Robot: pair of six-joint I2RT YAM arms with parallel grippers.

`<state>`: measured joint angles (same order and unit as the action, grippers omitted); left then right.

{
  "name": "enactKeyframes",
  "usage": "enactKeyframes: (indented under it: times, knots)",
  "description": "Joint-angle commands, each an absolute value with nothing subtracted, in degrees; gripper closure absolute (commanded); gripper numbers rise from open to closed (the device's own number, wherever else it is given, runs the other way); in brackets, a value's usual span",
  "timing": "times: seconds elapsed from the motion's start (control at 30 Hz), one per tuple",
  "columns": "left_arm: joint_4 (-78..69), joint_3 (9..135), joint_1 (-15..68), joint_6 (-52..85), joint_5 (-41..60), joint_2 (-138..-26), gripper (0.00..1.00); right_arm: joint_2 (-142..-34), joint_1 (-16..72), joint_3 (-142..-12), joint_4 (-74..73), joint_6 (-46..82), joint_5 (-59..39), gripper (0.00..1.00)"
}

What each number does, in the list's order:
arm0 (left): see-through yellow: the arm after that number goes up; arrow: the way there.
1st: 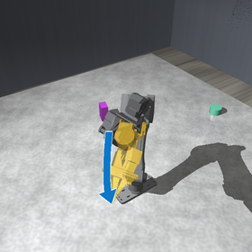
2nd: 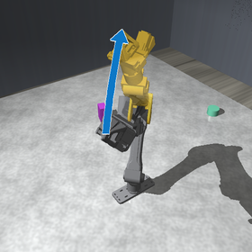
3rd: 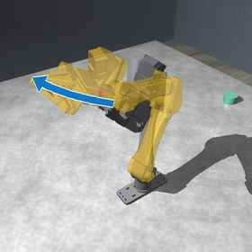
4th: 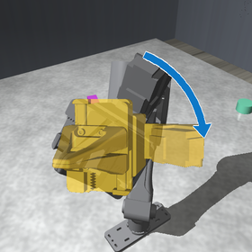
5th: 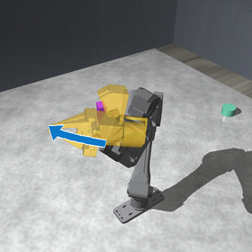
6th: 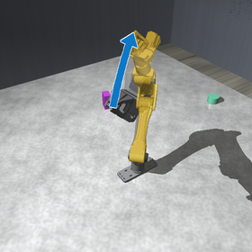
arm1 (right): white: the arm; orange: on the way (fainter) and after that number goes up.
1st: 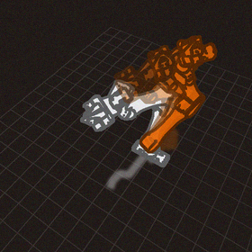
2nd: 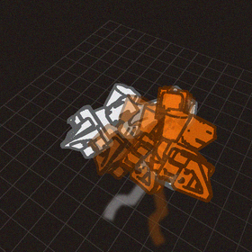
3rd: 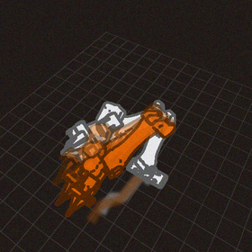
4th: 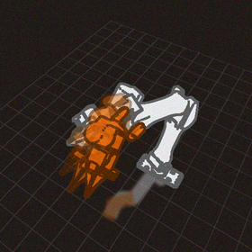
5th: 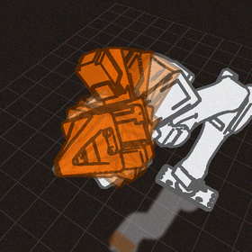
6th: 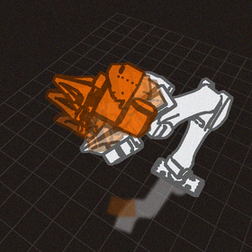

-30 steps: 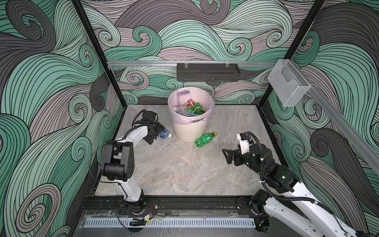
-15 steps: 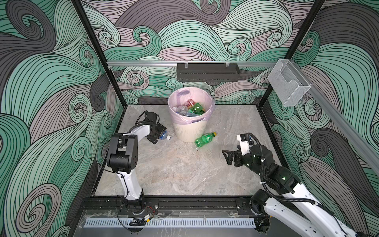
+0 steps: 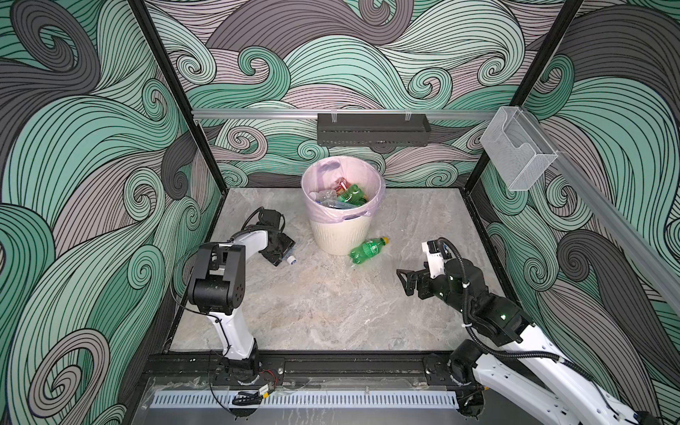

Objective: Throw the plastic bottles in the bin
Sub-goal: 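Close left gripper on clear blue-labelled water bottle and lift it, then carry water bottle over bin with left gripper and release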

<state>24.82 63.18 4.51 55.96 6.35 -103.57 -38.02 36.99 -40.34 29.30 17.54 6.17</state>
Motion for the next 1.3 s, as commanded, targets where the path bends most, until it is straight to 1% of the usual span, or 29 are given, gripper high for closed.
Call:
enactKeyframes:
  times: [0.0, 0.07, 0.1, 0.23, 0.5, 0.7, 0.83, 1.03, 1.13, 1.27]
  knots:
    - [26.9, 62.7, 4.1, 53.2, 4.3, -100.6, 0.35, -37.5, 36.8, -39.8, 27.8, 18.7, 6.6, 0.0]
    - [28.0, 62.5, 4.1, 51.2, 4.1, -99.3, 0.36, -37.4, 36.9, -39.6, 27.7, 18.7, 6.7, 0.0]
    - [28.6, 62.6, 4.1, 49.8, 4.2, -98.6, 0.38, -37.4, 36.8, -39.5, 27.7, 18.7, 6.7, 0.0]
    - [31.8, 62.4, 4.1, 45.2, 3.6, -95.4, 0.39, -37.7, 36.8, -39.2, 27.5, 18.8, 6.6, 0.0]
    - [37.4, 57.6, 4.1, 39.0, 2.9, -84.6, 0.4, -38.7, 36.8, -38.2, 26.4, 19.2, 6.4, 0.0]
    - [41.0, 52.0, 4.3, 34.8, 5.7, -71.5, 0.4, -39.2, 36.8, -36.8, 26.1, 19.2, 8.1, 0.0]
    - [40.7, 48.0, 4.3, 30.6, 11.4, -61.6, 0.4, -40.2, 36.7, -35.4, 25.7, 20.4, 10.3, 0.0]
    - [41.9, 46.8, 4.4, 27.9, 14.0, -50.6, 0.4, -42.3, 36.6, -34.4, 25.0, 21.2, 10.2, 0.0]
    - [43.4, 48.9, 4.5, 26.3, 15.4, -48.6, 0.4, -43.2, 36.5, -34.1, 24.3, 21.4, 10.0, 0.0]
    - [45.8, 53.9, 4.5, 24.7, 18.4, -50.6, 0.41, -44.4, 36.5, -34.1, 24.0, 21.3, 9.8, 0.0]
